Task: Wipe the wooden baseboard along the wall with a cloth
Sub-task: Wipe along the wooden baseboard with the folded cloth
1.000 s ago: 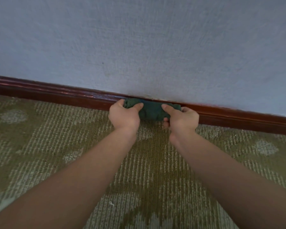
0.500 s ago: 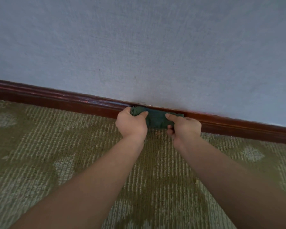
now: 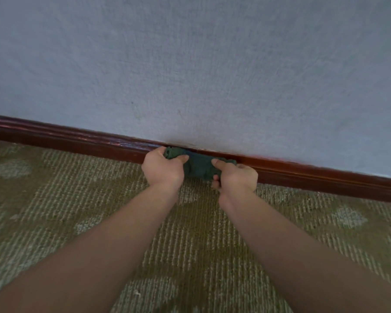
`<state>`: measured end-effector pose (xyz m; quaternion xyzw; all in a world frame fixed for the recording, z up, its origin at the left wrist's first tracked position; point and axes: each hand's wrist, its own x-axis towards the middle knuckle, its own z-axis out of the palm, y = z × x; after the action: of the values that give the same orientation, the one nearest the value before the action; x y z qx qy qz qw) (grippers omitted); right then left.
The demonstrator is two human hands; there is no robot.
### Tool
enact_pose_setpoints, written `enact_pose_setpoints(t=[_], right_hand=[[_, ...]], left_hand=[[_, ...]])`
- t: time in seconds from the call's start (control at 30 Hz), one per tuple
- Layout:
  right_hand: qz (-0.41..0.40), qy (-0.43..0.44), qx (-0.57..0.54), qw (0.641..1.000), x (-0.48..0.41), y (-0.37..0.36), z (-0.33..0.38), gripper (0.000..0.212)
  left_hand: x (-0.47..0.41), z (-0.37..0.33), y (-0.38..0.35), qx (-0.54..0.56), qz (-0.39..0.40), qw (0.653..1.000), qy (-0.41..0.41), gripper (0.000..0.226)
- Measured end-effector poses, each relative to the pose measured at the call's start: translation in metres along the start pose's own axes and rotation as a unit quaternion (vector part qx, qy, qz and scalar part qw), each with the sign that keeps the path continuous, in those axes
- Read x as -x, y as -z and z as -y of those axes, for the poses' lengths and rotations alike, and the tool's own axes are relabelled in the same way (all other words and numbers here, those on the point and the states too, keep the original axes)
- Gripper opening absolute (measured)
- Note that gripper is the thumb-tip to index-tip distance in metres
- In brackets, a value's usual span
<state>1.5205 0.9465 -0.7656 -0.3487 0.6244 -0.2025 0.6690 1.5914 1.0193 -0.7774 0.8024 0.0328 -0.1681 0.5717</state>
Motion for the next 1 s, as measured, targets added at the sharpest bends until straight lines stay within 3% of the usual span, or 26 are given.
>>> enact_pose_setpoints(t=[0.23, 0.57, 0.9, 1.0], right_hand=[[-0.01, 0.009, 0.025, 1.0, -0.003, 0.011, 0.01, 0.026], [-0.008, 0.0, 0.014, 1.0, 0.007, -0.013, -0.002, 0.032], [-0.022, 0.006, 0.003, 1.0, 0.003, 0.009, 0.012, 0.029], [-0.025, 0.014, 0.014, 0.999, 0.0, 0.011, 0.011, 0.028]], left_hand=[[0.011, 0.003, -0.011, 0.093, 0.009, 0.994, 0.058, 0.02], [-0.008, 0.005, 0.015, 0.059, 0.023, 0.998, 0.01, 0.024], [0.009, 0.0, -0.011, 0.137, 0.019, 0.985, 0.105, 0.024], [0.008, 0.0, -0.012, 0.12, 0.032, 0.989, 0.085, 0.024]])
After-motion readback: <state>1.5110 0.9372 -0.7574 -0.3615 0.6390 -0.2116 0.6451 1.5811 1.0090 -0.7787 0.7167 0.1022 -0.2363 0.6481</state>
